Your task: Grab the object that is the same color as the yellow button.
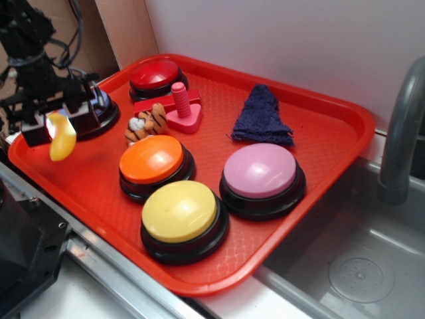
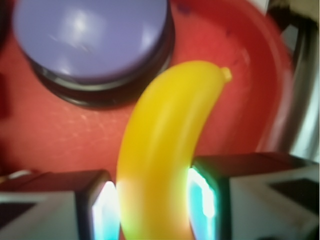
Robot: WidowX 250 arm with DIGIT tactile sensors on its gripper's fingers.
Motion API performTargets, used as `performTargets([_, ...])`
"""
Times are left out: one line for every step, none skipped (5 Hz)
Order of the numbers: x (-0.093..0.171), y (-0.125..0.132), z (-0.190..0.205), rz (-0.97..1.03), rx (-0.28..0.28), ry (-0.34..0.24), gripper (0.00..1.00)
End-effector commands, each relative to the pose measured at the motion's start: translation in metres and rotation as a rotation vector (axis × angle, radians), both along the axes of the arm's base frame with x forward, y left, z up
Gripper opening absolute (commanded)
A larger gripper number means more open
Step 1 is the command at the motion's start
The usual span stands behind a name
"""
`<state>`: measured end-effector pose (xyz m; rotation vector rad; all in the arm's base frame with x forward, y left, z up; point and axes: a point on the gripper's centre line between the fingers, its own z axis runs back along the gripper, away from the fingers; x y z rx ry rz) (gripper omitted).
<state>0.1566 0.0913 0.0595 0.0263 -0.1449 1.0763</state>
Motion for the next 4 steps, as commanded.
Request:
performTargets([0.010, -0.018, 0.064, -0.430, 0.009, -0.027, 0.00])
performTargets([0.012, -0.032, 0.084, -0.648, 0.023, 0.028, 0.00])
performTargets([0.004, -0.054, 0.105, -0.879, 0.005, 0.008, 0.00])
performTargets([-0.003, -0.067, 0.111, -1.066, -0.024, -0.003, 0.00])
